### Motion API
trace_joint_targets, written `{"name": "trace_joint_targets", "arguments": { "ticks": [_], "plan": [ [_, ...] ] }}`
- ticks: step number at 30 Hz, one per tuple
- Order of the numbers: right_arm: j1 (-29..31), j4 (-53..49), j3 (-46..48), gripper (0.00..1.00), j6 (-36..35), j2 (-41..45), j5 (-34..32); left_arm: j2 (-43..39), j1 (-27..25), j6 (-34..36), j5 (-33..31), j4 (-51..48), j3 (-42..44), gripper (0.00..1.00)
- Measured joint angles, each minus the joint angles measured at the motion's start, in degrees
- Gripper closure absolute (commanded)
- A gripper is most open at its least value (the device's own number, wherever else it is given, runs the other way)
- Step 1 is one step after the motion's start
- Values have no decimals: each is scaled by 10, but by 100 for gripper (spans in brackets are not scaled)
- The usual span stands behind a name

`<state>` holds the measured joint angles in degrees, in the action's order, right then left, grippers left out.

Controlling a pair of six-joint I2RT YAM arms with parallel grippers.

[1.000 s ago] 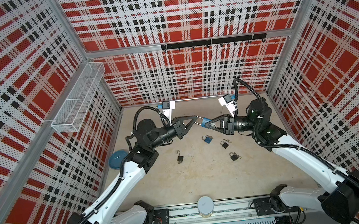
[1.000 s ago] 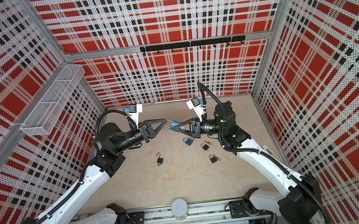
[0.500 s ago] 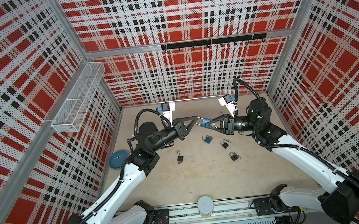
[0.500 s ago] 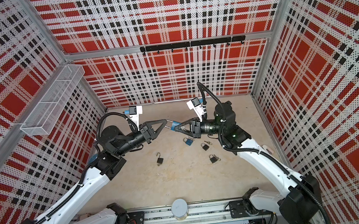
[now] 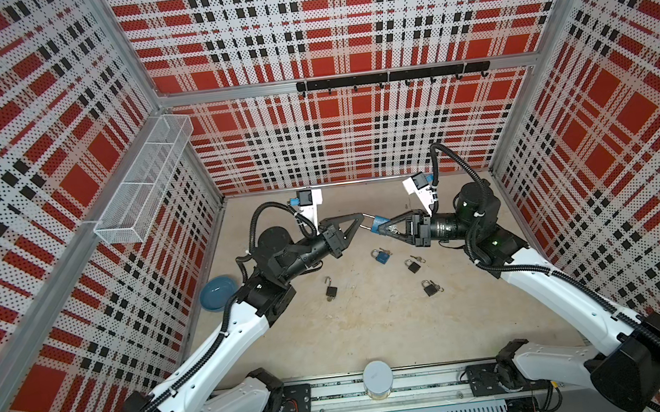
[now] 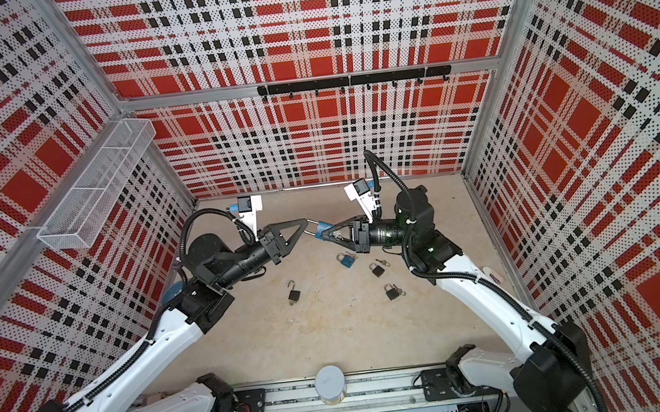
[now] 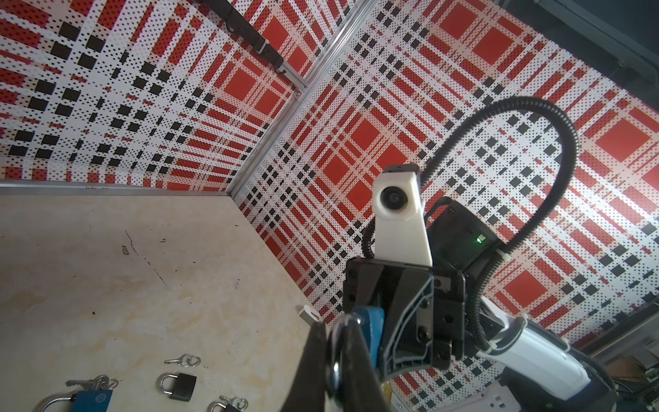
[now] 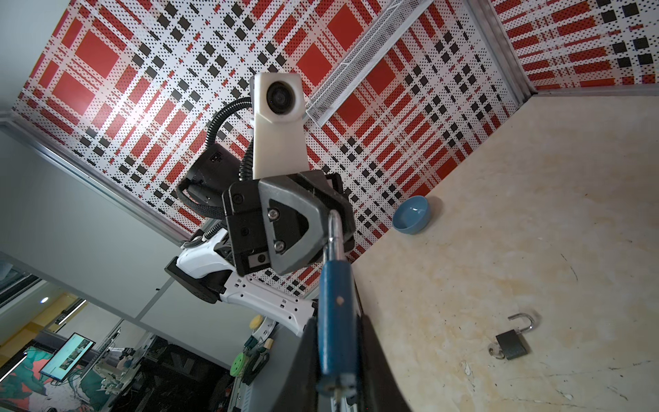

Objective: Lock with the key

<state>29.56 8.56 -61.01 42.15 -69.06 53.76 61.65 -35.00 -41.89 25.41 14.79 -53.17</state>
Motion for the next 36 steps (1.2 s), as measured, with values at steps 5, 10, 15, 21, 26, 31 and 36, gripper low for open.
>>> {"name": "trace_joint_targets", "arguments": {
  "ticks": [5,10,15,21,26,31,36],
  "plan": [
    [0,33,5,100,33,-2,10,-2,2,10,1,10,2,100],
    [0,50,8,100,58,-7,13,5,7,17,12,17,2,100],
    [-1,50,10,100,63,-7,11,10,8,17,16,20,2,100],
    [-2,51,10,100,62,-7,12,5,-2,15,1,20,4,100],
    [-2,54,10,100,61,-12,20,-8,-14,11,-26,23,19,100],
    [-2,54,10,100,61,-17,28,-17,-24,5,-49,26,34,100],
    [-4,55,10,100,61,-20,30,-18,-37,2,-69,28,37,100]
  ]
}}
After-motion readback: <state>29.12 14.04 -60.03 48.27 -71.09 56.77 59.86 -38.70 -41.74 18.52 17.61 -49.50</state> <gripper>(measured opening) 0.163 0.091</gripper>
